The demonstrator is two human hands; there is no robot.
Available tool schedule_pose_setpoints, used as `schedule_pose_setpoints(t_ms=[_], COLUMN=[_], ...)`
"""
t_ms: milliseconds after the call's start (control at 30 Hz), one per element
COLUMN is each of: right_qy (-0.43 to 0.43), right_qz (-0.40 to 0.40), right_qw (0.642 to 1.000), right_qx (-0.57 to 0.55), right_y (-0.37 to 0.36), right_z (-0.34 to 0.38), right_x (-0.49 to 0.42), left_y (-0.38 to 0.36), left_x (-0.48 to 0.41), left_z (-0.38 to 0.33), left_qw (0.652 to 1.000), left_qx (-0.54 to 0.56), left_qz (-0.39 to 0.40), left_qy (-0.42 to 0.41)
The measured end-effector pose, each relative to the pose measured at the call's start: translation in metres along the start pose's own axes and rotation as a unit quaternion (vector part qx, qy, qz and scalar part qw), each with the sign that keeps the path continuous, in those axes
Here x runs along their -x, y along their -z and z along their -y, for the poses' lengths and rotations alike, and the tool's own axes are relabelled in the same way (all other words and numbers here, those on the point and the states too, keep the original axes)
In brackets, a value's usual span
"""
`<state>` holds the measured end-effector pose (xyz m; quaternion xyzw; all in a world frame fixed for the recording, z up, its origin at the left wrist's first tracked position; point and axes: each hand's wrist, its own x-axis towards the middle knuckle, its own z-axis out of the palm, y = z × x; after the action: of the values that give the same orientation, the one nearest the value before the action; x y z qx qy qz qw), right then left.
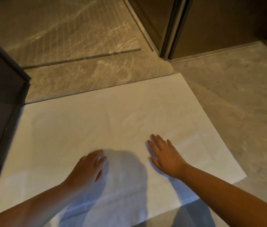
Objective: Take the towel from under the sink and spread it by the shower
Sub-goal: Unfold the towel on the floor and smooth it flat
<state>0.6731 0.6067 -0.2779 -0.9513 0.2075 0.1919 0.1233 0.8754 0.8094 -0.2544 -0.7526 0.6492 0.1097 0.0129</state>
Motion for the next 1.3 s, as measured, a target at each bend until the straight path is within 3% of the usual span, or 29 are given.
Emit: schedule_pose_setpoints(t_ms=[200, 267, 433, 567, 767, 933, 1067, 1200, 1300], right_qy=[0.025, 0.026, 0.046, 0.06, -0.016, -0.199, -0.268, -0.161, -0.042], right_qz=[-0.047, -0.065, -0.071, -0.097, -0.111, -0.133, -0.154, -0.201, -0.16], right_qw=[0.994, 0.992, 0.994, 0.993, 0.992, 0.965, 0.943, 0.96, 0.983], right_qx=[-0.099, -0.109, -0.062, -0.015, -0.063, -0.108, -0.126, -0.111, -0.083], right_y=[-0.003, -0.008, -0.035, -0.054, -0.058, -0.063, -0.057, -0.055, -0.064], right_z=[-0.002, 0.004, 0.027, 0.011, -0.049, -0.136, -0.15, -0.078, -0.025], right_x=[-0.008, -0.007, 0.014, 0.034, 0.055, 0.095, 0.12, 0.108, 0.095], left_y=[0.043, 0.046, 0.0, -0.052, -0.08, -0.083, -0.076, -0.073, -0.077], left_x=[-0.011, -0.027, -0.041, -0.02, -0.006, -0.004, -0.009, -0.016, -0.016], left_z=[-0.03, -0.044, -0.113, -0.162, -0.17, -0.169, -0.172, -0.186, -0.199], left_qw=[0.999, 0.998, 0.964, 0.965, 0.955, 0.955, 0.952, 0.955, 0.963], left_qx=[-0.039, -0.039, 0.095, 0.081, 0.086, 0.101, 0.11, 0.135, 0.14], left_qz=[-0.012, -0.03, -0.118, -0.093, -0.092, -0.095, -0.114, -0.143, -0.114], left_qy=[0.002, 0.042, 0.219, 0.233, 0.268, 0.263, 0.261, 0.224, 0.203])
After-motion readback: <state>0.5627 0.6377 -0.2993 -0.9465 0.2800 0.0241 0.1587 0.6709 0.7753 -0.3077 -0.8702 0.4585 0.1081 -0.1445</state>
